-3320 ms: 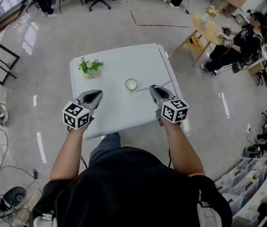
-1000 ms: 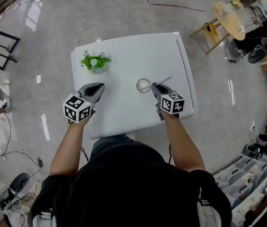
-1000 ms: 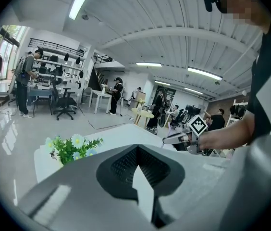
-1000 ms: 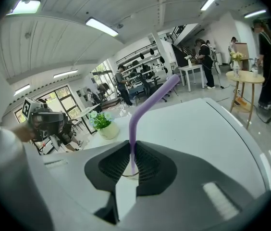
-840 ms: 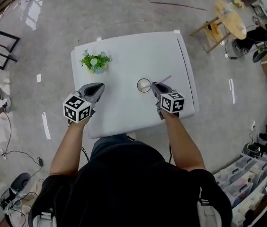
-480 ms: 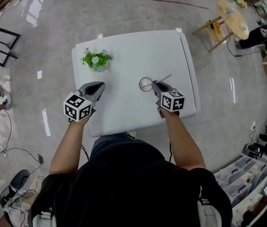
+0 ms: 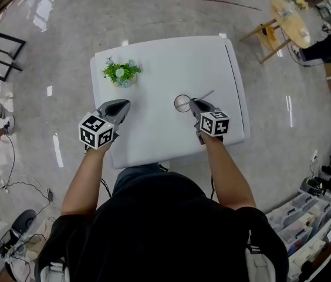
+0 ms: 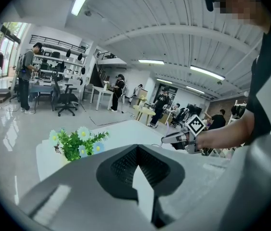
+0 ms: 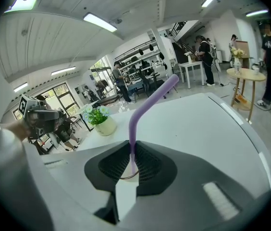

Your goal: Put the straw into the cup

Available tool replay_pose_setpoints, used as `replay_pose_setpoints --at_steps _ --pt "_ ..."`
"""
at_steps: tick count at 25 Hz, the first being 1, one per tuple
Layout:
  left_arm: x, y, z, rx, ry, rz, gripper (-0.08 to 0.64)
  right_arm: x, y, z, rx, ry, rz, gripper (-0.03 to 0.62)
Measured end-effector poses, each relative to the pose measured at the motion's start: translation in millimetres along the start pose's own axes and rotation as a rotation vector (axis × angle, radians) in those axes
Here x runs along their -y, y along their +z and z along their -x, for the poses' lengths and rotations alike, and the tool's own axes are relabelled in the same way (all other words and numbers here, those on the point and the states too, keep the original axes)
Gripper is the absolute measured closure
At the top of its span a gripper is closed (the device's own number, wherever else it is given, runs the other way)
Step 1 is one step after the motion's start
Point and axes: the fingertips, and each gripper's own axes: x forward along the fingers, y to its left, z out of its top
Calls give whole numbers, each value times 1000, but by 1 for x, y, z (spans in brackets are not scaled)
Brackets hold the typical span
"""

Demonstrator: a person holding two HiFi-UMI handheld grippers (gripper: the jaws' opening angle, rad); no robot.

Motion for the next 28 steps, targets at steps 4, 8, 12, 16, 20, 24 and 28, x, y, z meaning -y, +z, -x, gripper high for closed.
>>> replay_pose_setpoints --at_steps 4,8,12,16,20,24,28 --pt "1 -1 2 -3 1 0 560 1 -2 0 0 -14 -1 528" --pt "2 -2 3 -1 2 0 560 6 -6 0 -8 -36 7 523" --pt "0 -3 2 0 0 -1 560 10 -8 -3 -13 -50 4 486" --pt "3 -1 3 3 -1 -3 560 11 -10 -3 -18 -54 0 454" --pt "2 0 6 2 3 -7 560 11 -11 -5 -25 -50 -3 428" --pt "6 1 8 3 2 -9 560 12 -16 -3 -35 -54 -6 416" --pt "8 2 9 5 6 -11 560 15 -21 -2 -44 -58 -13 400"
